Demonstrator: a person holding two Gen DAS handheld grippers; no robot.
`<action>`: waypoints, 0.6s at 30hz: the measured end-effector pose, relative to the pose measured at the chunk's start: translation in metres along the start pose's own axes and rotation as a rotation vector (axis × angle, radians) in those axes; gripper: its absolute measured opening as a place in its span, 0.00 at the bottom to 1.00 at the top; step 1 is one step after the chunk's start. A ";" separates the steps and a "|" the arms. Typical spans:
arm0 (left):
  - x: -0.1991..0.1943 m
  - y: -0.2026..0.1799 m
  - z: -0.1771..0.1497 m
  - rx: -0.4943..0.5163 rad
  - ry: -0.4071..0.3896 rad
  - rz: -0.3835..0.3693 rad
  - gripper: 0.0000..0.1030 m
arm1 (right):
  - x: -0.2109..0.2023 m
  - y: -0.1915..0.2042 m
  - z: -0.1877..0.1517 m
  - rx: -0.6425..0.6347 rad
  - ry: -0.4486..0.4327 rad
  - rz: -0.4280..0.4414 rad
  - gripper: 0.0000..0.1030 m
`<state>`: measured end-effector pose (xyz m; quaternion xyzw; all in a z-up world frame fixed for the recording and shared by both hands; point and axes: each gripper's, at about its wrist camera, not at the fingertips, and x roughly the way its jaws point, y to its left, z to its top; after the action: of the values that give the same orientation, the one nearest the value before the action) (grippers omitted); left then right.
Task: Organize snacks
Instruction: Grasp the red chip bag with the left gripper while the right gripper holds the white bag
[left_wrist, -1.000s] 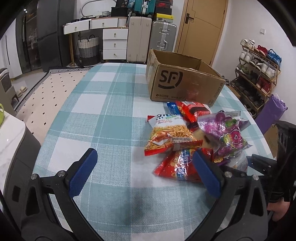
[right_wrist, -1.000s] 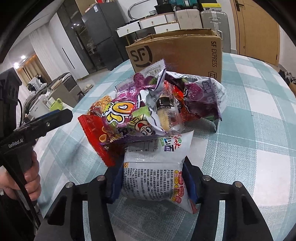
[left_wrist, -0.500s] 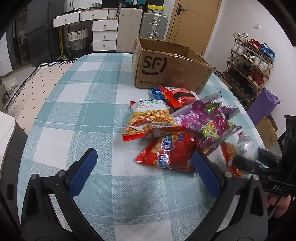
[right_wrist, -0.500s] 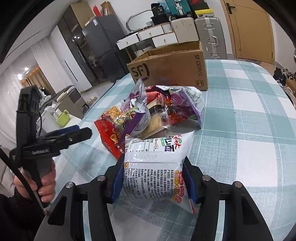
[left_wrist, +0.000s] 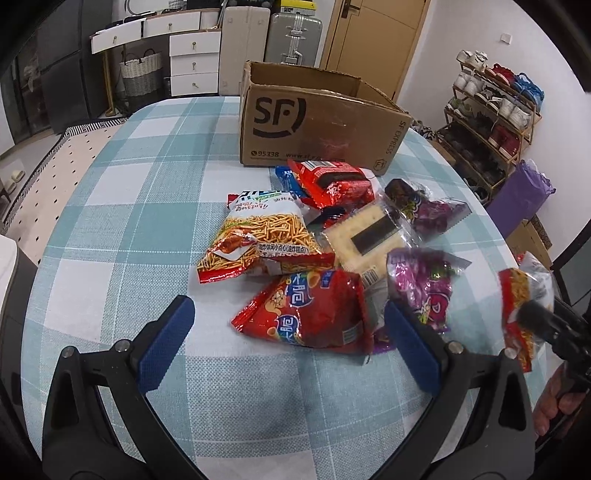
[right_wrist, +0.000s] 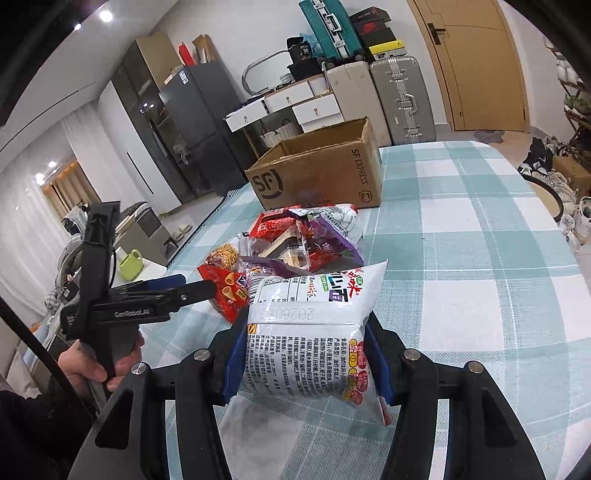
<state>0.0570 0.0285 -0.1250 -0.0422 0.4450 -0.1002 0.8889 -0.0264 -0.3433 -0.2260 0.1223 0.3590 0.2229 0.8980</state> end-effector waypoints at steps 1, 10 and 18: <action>0.001 -0.001 0.000 -0.001 0.002 -0.003 0.99 | -0.003 0.000 0.000 0.001 -0.005 0.001 0.55; 0.011 -0.009 0.002 0.030 0.007 0.030 0.99 | -0.014 -0.006 -0.003 -0.003 -0.031 -0.006 0.55; 0.022 -0.003 0.004 -0.002 0.031 0.004 0.94 | -0.016 -0.007 -0.004 0.004 -0.034 -0.007 0.55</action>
<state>0.0725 0.0204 -0.1389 -0.0404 0.4589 -0.0986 0.8821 -0.0375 -0.3570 -0.2224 0.1268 0.3444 0.2168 0.9046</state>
